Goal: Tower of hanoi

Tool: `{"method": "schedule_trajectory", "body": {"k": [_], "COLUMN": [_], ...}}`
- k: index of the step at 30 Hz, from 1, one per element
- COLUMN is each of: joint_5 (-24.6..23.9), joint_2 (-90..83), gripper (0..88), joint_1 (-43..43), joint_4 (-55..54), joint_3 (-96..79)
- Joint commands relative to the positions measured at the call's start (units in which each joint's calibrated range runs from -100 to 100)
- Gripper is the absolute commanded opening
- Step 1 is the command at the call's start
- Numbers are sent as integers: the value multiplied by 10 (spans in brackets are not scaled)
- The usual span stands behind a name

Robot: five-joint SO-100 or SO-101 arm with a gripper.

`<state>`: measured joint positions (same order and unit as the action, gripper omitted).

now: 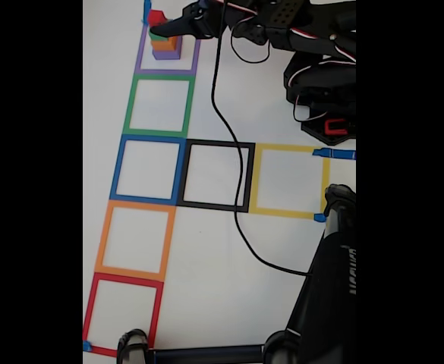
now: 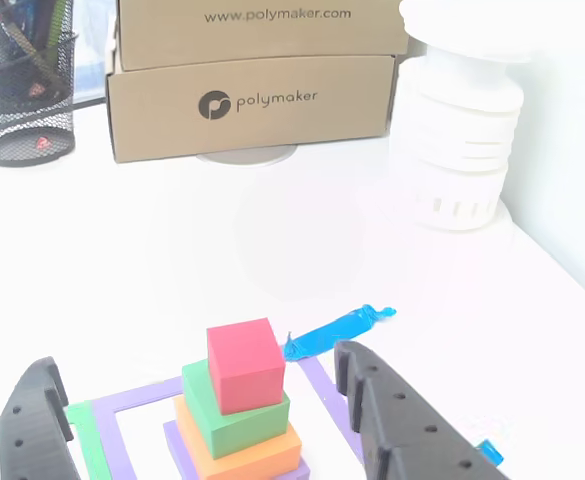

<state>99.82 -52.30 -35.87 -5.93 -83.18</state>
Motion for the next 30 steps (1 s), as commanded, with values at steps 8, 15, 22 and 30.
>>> {"method": "schedule_trajectory", "body": {"k": [8,15,22,30], "joint_5": [2,2,2,2], "joint_2": [142,188,276,364], "gripper": [337,338,339,340], "joint_1": [-45,-47,-41,-29], "joint_4": [-147,-196,-261,-321], "joint_3": [46,49,67,95]}}
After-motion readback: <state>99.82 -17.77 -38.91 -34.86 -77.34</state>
